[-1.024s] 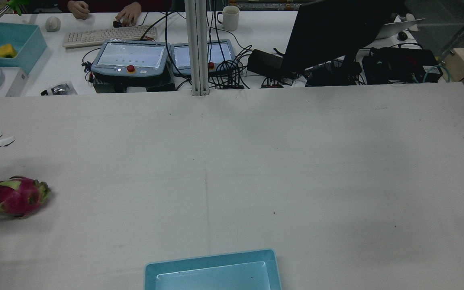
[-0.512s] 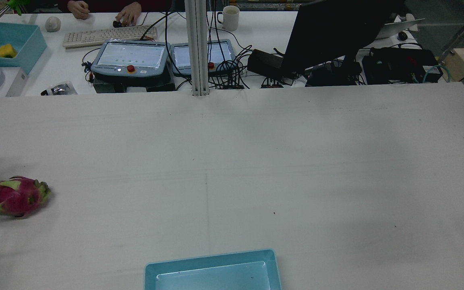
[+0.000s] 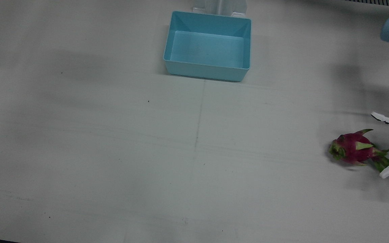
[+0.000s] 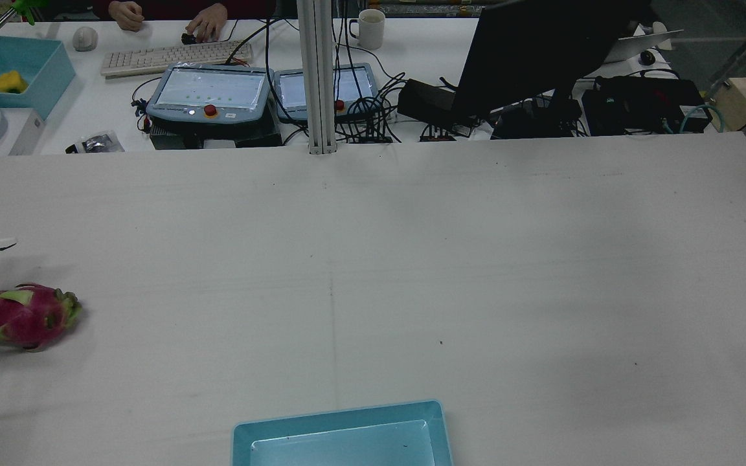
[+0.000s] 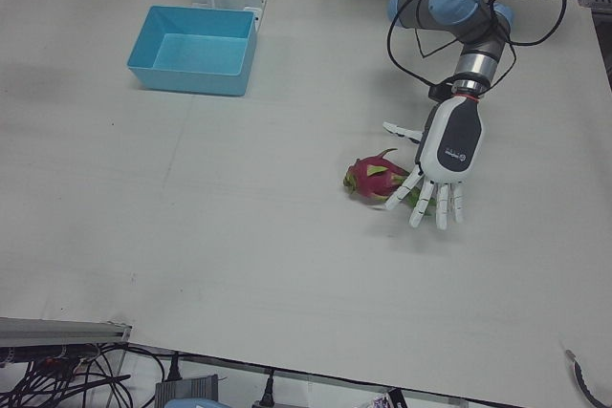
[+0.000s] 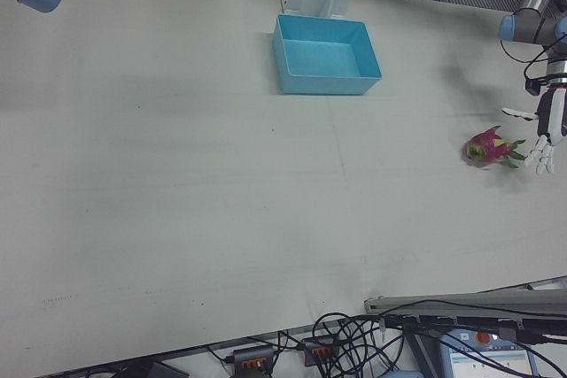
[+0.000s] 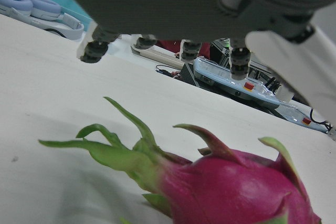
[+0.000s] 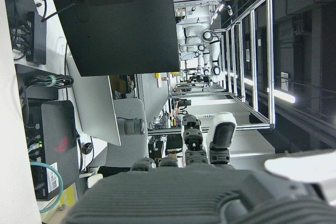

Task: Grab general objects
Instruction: 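Move the left hand down toward the pink dragon fruit, then close the left hand fingers around the pink dragon fruit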

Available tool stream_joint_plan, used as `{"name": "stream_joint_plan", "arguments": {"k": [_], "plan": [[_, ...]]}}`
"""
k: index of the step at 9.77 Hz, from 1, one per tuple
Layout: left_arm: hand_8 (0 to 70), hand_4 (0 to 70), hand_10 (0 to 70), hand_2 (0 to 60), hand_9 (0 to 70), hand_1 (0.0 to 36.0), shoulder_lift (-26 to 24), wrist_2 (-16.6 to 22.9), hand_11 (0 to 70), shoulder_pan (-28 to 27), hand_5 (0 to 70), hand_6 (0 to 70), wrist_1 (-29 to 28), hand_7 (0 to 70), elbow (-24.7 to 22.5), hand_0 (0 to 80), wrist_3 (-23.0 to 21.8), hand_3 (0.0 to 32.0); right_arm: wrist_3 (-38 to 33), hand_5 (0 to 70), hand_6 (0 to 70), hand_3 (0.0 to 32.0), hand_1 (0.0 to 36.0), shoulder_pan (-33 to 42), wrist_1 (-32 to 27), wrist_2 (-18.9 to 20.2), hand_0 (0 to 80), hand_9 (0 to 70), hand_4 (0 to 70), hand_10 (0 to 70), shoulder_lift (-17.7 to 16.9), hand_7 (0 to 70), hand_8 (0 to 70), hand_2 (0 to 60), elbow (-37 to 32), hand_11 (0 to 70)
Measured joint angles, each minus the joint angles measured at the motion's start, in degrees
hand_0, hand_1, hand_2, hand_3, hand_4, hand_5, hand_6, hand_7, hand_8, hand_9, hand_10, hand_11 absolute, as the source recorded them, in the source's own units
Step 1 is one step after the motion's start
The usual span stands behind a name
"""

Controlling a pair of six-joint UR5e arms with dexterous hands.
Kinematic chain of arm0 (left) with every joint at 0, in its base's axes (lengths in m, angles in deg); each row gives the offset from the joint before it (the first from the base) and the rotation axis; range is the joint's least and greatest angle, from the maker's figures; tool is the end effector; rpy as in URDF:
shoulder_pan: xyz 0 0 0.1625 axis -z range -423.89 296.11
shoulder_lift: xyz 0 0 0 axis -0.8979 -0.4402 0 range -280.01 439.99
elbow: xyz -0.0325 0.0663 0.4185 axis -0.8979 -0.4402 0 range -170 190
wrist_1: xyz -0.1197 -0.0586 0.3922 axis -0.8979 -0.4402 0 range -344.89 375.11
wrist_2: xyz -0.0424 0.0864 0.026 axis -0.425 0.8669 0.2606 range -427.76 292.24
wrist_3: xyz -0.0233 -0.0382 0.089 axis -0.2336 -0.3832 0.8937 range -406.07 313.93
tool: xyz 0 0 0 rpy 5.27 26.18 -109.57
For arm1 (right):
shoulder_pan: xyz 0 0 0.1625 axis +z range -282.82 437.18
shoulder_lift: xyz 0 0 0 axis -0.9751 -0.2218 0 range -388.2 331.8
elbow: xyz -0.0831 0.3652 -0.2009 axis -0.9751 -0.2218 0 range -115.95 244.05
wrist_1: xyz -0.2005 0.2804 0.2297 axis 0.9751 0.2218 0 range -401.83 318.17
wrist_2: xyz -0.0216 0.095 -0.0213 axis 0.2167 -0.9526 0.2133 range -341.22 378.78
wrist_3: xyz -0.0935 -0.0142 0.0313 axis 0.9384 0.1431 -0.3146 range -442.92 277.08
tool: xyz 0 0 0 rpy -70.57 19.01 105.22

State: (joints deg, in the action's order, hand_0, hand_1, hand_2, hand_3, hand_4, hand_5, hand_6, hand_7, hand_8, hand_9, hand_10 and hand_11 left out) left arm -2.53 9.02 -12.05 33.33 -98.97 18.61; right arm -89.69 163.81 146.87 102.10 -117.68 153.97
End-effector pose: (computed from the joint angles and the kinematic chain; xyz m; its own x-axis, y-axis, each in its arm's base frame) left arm 0.1329 -0.4217 0.6161 -0.3219 -0.2641 -0.9092 0.8497 0.3430 -0.4005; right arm 0.1164 -0.4874 0.6975 -0.9923 -0.0729 -0.1001 0.1093 -0.1357 -0.9847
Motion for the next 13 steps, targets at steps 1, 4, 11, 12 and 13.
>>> {"name": "stream_joint_plan", "arguments": {"k": [1,4,11,12,13], "plan": [[0.0,0.0,0.0,0.0,0.6,14.9,0.0,-0.4,0.0,-1.0,10.9,0.0,-0.3,10.4,0.0,51.3,-0.3,32.0,0.0,0.0,0.0,0.0,0.0,0.0,0.0,0.0,0.0,0.0,0.0,0.0,0.0,0.0,0.0,0.0,0.0,0.0],[0.0,0.0,0.0,0.0,0.6,14.7,0.0,-3.3,0.0,-3.0,10.5,0.0,-1.2,10.4,0.7,50.7,-0.5,32.0,0.0,0.0,0.0,0.0,0.0,-0.1,0.0,0.0,0.0,0.0,0.0,0.0,0.0,0.0,0.0,0.0,0.0,0.0],[0.0,0.0,0.0,1.3,0.2,24.8,0.0,-9.7,0.0,-8.4,7.1,0.0,-2.7,8.1,2.3,56.9,-0.6,23.4,0.0,0.0,0.0,0.0,0.0,0.0,0.0,0.0,0.0,0.0,0.0,0.0,0.0,0.0,0.0,0.0,0.0,0.0],[0.0,0.0,0.0,1.3,0.2,24.8,0.0,-10.5,0.0,-8.7,7.1,0.0,-2.7,8.1,2.4,56.9,-0.6,23.4,0.0,0.0,0.0,0.0,0.0,0.0,0.0,0.0,0.0,0.0,0.0,0.0,0.0,0.0,0.0,0.0,0.0,0.0],[0.0,0.0,0.0,0.2,0.0,26.2,-0.1,-11.4,0.0,-9.3,5.1,0.0,-2.8,7.2,2.4,59.2,-0.5,16.4,0.0,0.0,0.0,0.0,0.0,0.0,0.0,0.0,0.0,0.0,0.0,0.0,0.0,0.0,0.0,0.0,0.0,0.0]]}}
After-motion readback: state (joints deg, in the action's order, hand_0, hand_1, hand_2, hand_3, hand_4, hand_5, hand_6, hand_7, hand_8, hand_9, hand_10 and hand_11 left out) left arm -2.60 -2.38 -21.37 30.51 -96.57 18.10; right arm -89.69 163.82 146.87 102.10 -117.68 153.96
